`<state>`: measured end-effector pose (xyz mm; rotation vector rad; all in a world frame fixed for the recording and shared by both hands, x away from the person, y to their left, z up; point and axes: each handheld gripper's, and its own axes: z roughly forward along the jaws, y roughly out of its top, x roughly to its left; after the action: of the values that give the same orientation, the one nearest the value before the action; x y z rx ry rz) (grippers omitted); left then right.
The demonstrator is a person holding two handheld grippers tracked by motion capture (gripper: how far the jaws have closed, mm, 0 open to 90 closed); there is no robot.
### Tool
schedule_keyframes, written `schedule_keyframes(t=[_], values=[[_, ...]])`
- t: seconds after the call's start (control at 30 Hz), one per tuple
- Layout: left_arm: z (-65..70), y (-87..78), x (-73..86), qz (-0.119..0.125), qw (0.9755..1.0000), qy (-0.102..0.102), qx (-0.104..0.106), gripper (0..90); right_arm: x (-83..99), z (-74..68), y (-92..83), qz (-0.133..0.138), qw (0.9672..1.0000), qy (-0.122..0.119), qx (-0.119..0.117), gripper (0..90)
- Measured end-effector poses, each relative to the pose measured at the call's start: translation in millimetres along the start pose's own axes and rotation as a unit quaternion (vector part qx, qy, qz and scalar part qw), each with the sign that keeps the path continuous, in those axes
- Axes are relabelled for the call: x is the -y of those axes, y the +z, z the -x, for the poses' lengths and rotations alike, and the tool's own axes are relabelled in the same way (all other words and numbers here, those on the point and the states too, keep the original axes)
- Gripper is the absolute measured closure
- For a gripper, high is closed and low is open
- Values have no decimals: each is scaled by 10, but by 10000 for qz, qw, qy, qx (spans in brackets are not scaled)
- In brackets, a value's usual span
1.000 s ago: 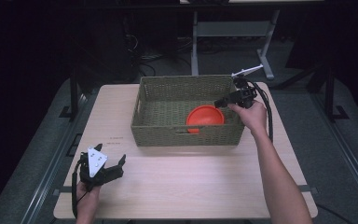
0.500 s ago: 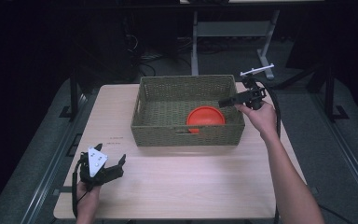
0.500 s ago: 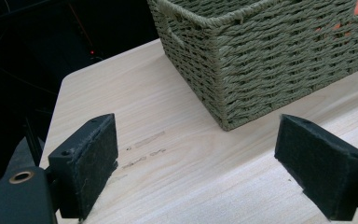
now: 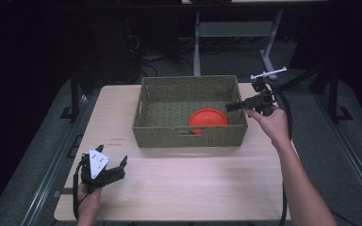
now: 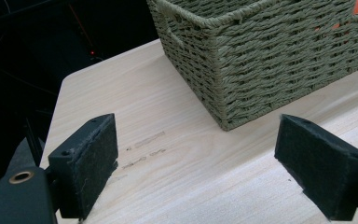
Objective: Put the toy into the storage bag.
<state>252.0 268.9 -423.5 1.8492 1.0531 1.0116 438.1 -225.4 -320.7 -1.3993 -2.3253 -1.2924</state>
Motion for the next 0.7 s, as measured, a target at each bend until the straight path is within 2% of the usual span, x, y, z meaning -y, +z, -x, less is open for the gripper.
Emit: schedule_keyframes(t=[0.4,0.7], values=[[2,1,0,3,10000,8,-1,127,212,-2,-151,138,9999,-38,-54,344],[5,-1,0,-3,10000,12,-1,127,374,25,-245,144,9999,-28,-77,336]])
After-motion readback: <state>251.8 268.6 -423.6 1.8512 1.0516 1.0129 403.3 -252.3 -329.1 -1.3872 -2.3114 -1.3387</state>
